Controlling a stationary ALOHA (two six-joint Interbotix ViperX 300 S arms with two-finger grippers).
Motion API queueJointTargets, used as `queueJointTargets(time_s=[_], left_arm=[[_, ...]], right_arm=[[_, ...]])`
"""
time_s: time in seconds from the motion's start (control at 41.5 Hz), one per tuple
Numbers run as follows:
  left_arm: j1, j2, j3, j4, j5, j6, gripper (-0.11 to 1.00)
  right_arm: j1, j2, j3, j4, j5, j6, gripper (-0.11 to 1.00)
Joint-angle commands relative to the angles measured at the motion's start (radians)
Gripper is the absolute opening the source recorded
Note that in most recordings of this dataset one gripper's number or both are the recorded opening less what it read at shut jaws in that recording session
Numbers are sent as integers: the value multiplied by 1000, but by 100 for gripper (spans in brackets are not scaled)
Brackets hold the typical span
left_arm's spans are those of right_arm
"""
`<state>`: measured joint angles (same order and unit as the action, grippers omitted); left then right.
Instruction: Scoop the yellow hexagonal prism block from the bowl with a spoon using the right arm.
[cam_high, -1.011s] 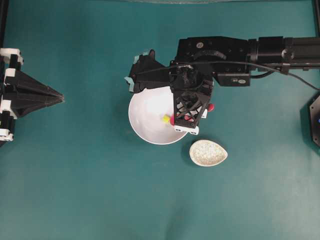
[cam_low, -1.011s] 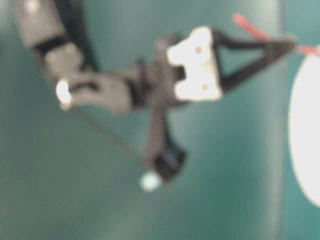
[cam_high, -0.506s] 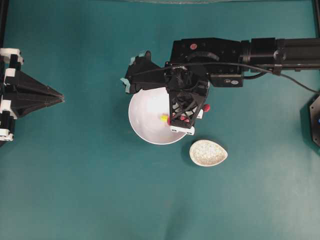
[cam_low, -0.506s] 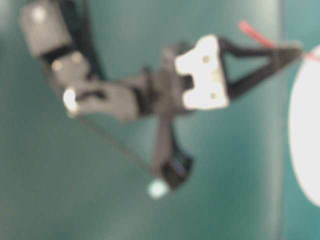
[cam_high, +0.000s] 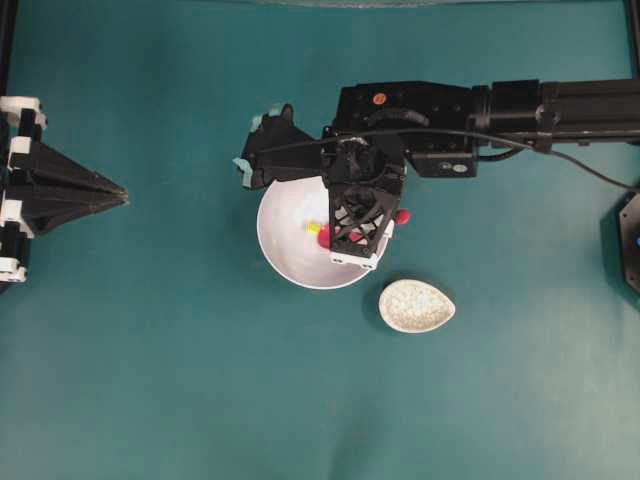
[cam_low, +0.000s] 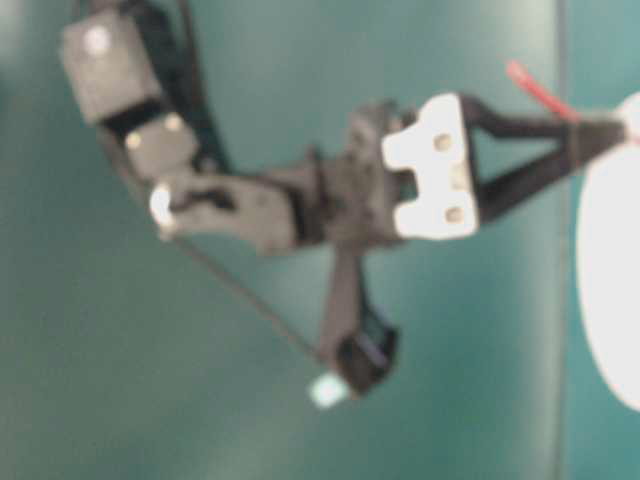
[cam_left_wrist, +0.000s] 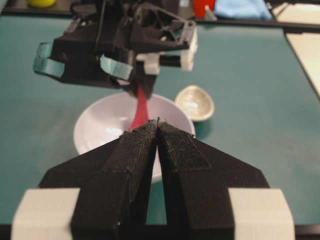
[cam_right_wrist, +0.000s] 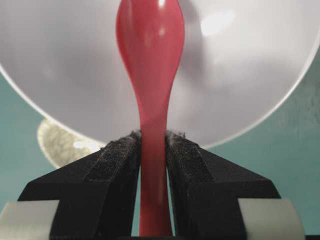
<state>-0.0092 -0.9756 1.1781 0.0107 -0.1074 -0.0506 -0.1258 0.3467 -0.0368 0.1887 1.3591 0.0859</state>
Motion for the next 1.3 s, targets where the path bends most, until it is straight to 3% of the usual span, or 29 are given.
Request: queueJointTargets(time_s=[0.0,0.12,0.313,0.409,0.77,1.276], left_arm=[[2,3,-25,3,-6,0,8],[2,3,-25,2,-5,-2,8],[2,5,-25,2,-5,-2,8],[2,5,-25,2,-5,-2,8],[2,3,-25,2,3,-2,8],[2,5,-25,2,3,0,8]], right_arm=[[0,-18,-25,-3,-26,-15,23],[-2,-17,-25,-9,-74,-26,22],[-3,-18,-23,-71,-137,-17,23],[-3,-21,-17,-78,-176,-15,22],[-3,-55,46,-78,-284,-11,23],[-2,-172,204,-74,-479,89,22]])
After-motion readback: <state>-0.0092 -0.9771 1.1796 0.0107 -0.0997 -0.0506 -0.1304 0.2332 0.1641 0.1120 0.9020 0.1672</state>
